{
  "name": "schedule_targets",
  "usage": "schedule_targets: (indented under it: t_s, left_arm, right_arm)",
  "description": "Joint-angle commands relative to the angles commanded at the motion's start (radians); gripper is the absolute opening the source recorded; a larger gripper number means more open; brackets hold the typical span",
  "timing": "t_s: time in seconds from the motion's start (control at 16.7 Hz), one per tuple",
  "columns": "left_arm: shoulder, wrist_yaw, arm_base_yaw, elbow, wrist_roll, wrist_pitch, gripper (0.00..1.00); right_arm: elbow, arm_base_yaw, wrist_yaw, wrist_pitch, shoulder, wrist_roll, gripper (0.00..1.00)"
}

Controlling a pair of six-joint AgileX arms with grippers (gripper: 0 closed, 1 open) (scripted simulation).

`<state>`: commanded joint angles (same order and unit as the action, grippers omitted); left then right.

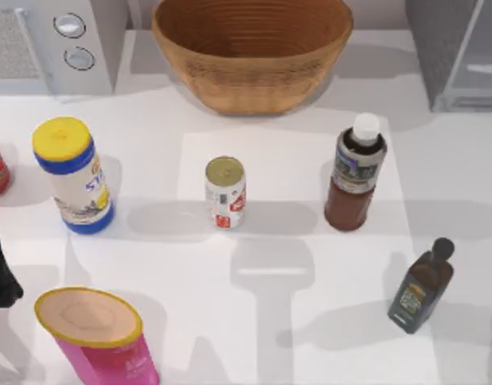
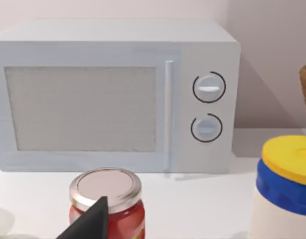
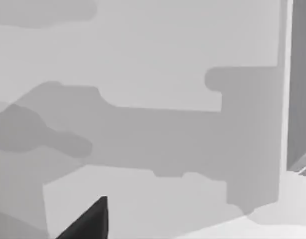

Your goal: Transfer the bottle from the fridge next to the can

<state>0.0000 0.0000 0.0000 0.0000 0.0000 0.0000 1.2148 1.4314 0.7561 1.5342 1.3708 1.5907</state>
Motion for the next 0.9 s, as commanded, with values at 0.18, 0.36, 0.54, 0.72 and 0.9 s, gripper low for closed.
schedule_targets:
  t_s: [0.18,0.36,0.54,0.72,0.9]
  left_arm:
    - [0.000,0.000,0.000,0.000,0.000,0.000,1.00]
    - [0.000,0.000,0.000,0.000,0.000,0.000,1.00]
    - [0.000,0.000,0.000,0.000,0.000,0.000,1.00]
    - [0.000,0.000,0.000,0.000,0.000,0.000,1.00]
    - [0.000,0.000,0.000,0.000,0.000,0.000,1.00]
  right_arm:
    - [0.051,0.177,0.091,-0.034,0.203,0.195,1.00]
    - [0.087,0.309,0.160,-0.064,0.354,0.341,1.00]
    - [0.105,0.374,0.194,-0.079,0.428,0.412,1.00]
    - [0.106,0.379,0.197,-0.080,0.435,0.418,1.00]
    - [0.103,0.375,0.195,-0.081,0.432,0.415,1.00]
